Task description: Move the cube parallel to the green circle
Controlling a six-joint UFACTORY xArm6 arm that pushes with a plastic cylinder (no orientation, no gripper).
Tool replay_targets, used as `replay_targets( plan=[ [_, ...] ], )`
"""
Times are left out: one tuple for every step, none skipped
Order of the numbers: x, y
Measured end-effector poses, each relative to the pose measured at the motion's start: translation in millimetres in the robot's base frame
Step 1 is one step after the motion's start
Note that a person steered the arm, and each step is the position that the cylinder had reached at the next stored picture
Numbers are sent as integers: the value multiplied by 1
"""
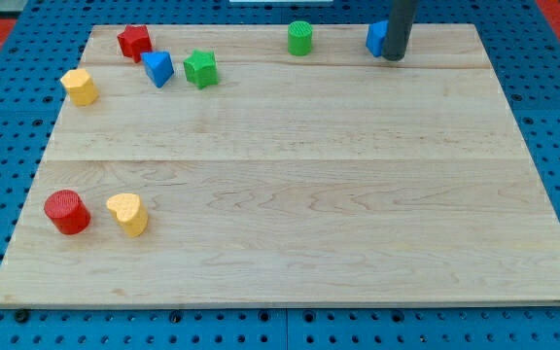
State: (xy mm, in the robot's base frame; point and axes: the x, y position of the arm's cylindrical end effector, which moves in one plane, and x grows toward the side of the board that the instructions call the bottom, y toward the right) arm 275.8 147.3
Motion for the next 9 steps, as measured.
replay_targets(
  plan=[
    [-13,-38],
    [-39,-39],
    [-46,-39],
    [-49,-35],
    [-35,-32],
    [-10,-21],
    [48,-31],
    [67,-50],
    [68,-60]
  ],
)
